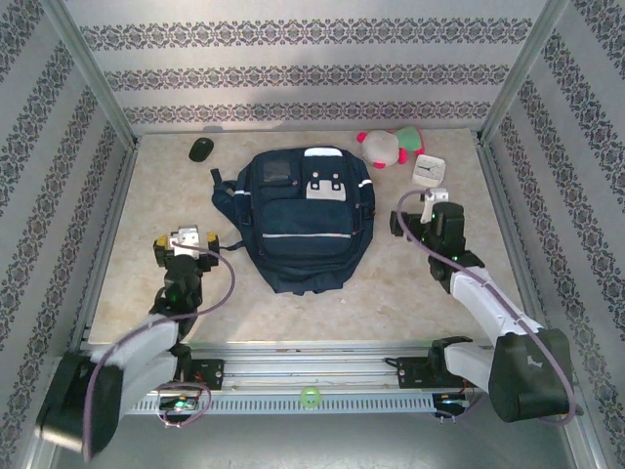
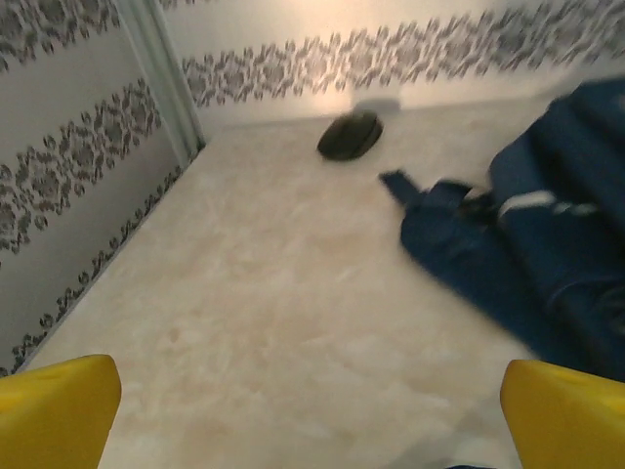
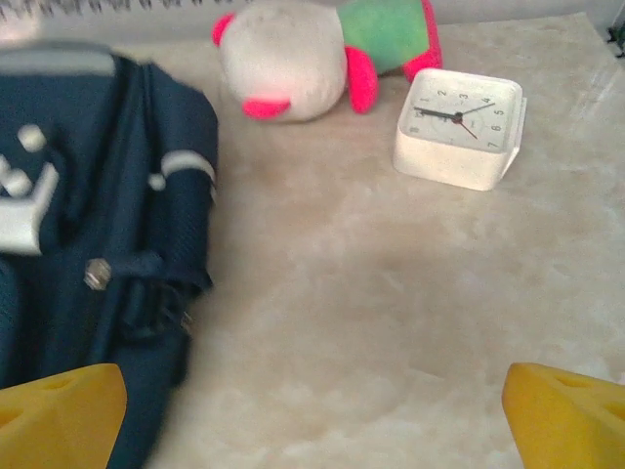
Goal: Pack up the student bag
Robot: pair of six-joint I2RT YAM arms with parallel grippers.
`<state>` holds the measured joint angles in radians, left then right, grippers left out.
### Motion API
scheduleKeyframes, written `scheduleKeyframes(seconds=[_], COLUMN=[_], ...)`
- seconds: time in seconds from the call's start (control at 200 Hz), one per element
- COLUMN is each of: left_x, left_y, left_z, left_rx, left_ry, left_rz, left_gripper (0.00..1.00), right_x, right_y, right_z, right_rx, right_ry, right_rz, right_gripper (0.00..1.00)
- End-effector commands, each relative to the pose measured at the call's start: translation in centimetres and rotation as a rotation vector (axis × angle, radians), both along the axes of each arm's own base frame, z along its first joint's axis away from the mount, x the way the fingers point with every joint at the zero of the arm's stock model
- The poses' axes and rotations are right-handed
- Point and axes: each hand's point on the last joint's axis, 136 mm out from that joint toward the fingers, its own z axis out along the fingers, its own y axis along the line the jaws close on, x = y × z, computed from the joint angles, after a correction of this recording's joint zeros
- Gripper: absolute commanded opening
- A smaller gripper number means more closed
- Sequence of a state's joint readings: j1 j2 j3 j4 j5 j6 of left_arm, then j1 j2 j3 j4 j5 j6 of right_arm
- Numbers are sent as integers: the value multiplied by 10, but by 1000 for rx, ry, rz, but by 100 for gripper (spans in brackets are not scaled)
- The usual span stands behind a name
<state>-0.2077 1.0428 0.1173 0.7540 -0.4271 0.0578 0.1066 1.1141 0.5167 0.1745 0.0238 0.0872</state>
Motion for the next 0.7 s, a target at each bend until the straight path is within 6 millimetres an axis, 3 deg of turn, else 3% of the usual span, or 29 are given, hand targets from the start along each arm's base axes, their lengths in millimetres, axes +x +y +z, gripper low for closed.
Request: scheduleKeyframes(seconds=[0.0, 0.05, 0.12, 0.175, 0.25, 0.31, 0.375, 0.405, 0.47, 0.695], left_x=[26, 36, 63, 64, 77, 83, 83, 82, 83, 86], left_y=[-3, -4, -25, -10, 10, 13, 14, 13, 10, 7], left_z=[22, -6, -18, -21, -34, -34, -32, -33, -33, -35], left_rx=[-19, -47, 3, -40, -128, -166, -165, -168, -162, -162], left_ry=[-196, -149, -97, -75, 39, 46, 29, 34, 31, 56], left_rz=[-44, -47, -162, -95, -37, -51, -54, -59, -77, -98], left_gripper=[99, 99, 99, 99, 99, 99, 99, 99, 99, 99], right_x=[8, 7, 12, 19, 21, 30, 36, 46, 45, 46], right_y=[-6, -3, -3, 3, -18, -20, -22, -25, -33, -34], right_z=[14, 1, -14, -19, -34, -32, -41, -35, -36, -36], right_rx=[-161, -155, -122, -120, -85, -52, -61, -54, -18, -20], right_ry=[-201, -247, -282, -323, -288, -320, -218, -198, -216, -213], right_rz=[48, 63, 53, 79, -16, -17, -22, -40, -67, -67], right_gripper=[98, 98, 98, 98, 98, 98, 98, 98, 98, 98])
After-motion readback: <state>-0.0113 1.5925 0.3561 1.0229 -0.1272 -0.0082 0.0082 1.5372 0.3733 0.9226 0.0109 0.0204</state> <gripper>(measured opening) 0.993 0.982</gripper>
